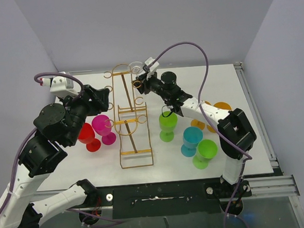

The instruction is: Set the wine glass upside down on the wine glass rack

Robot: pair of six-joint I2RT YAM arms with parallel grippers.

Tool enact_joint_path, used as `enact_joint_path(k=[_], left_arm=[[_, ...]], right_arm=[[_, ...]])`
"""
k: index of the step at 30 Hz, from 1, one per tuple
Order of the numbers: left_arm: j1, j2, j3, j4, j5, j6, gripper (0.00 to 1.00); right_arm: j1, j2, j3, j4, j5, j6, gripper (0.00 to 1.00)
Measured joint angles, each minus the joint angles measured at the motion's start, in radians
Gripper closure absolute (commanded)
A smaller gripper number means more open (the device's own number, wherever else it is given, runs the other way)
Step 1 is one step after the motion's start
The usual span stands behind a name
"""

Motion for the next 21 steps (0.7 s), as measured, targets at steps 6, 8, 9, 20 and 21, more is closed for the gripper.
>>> enact_joint_path(k=[6,8,9,20,21], left_arm=[[0.0,-0.003,0.0,0.0,0.0,0.0,0.36],[0.0,-0.003,0.0,0.0,0.0,0.0,0.36],[0.0,-0.004,0.0,0.0,0.0,0.0,0.36],[0.0,-0.009,0.0,0.0,0.008,0.0,0.36],[0.0,-0.009,0.0,0.0,0.009,0.0,0.36]], right_arm=[[-0.001,-0.045,-0.023,0.002,-0.046,0.029,0.58],[-0.001,-0.063,-0.03,0.004,-0.056,0.034,0.56],[-0.002,-0.071,-0.034,0.006,-0.061,0.038,0.54],[-0.016,-0.184,-0.149,0.01,-0.056,0.068,0.37],[-0.02,-0.204,-0.179,0.012,-0.052,0.072,0.36]])
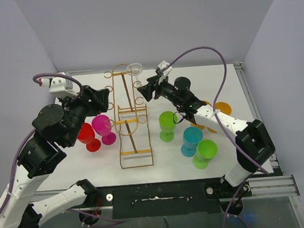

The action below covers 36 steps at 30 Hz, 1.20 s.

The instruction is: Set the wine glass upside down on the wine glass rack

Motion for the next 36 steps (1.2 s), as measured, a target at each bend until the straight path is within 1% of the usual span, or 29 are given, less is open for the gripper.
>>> enact_joint_path(k=[3,7,11,14,18,21,23,27,31,36], left_arm=[[0.0,0.0,0.0,0.0,0.008,0.0,0.36],[0.0,0.0,-0.002,0.0,0.022,0.0,0.36],[0.0,0.0,-0.01,0.001,0.042,0.0,0.35],[0.0,-0.002,-0.024,0.003,0.063,0.001,0.34],[0.0,-0.011,-0.047,0.008,0.114,0.016,0.33],[0.0,-0.02,-0.059,0.014,0.16,0.02,0.32],[0.0,-0.028,-0.068,0.019,0.182,0.019,0.32],[0.0,-0.051,-0.095,0.031,0.215,0.019,0.32],[0.0,-0.066,-0.11,0.038,0.231,0.018,0.32],[0.0,-0.066,-0.11,0.048,0.24,0.018,0.32]], right_arm=[[-0.007,-0.061,-0.074,-0.002,0.014,0.014,0.31],[-0.018,-0.154,-0.135,-0.022,0.044,0.035,0.28],[-0.021,-0.259,-0.148,-0.114,0.097,0.055,0.27],[-0.021,-0.332,-0.148,-0.23,0.149,0.076,0.27],[-0.021,-0.407,-0.142,-0.474,0.231,0.121,0.27],[-0.021,-0.422,-0.13,-0.682,0.29,0.158,0.27],[-0.021,-0.423,-0.129,-0.802,0.325,0.182,0.28],[-0.021,-0.423,-0.129,-0.968,0.374,0.217,0.35],[-0.021,-0.41,-0.124,-1.031,0.381,0.241,0.43],[-0.021,-0.346,-0.086,-1.047,0.366,0.253,0.5]])
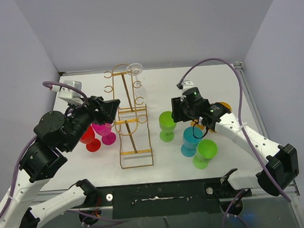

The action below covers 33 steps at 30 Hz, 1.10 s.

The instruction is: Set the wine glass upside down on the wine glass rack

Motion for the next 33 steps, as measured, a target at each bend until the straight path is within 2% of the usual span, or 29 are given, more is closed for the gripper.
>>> enact_joint_path(k=[12,23,33], left_arm=[[0.0,0.065,0.028,0.005,0.012,0.001,0.31],[0.0,0.016,0.018,0.046,0.029,-0.004,0.31],[0.0,0.018,0.015,0.093,0.072,-0.031,0.31]], right_arm=[[0.002,0.064,0.012,-0.027,-0.013,0.002,0.74],[0.011,0.101,0.04,-0.034,-0.011,-0.024,0.99],[0.029,0.061,0.04,-0.026,0.025,-0.086,1.0]])
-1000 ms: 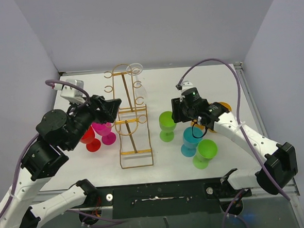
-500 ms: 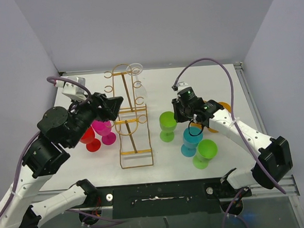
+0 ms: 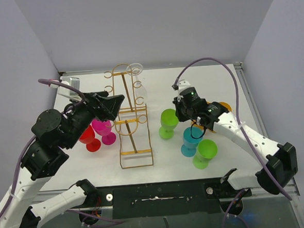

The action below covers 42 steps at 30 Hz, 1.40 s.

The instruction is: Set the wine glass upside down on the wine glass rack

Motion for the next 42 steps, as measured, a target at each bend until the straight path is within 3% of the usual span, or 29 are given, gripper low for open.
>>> enact_joint_path(k=[12,24,31,42], left_arm=[[0.0,0.042,-0.009,0.159,0.121,-0.072,0.31],[0.0,0.053,-0.031,0.349,0.195,-0.238,0.32],[0.0,0.115,-0.076,0.511,0.169,-0.425,0.33],[0.0,0.257,-0.108,0.653,0.086,-0.657,0.37]], right_arm=[[0.0,-0.364,0.01,0.21,0.098,-0.149,1.0],[0.0,-0.456,0.064,0.481,-0.037,-0.198,1.0],[0.0,-0.489,0.032,0.683,-0.179,-0.192,1.0],[0.0,-0.485,-0.078,0.953,-0.264,-0.163,1.0]])
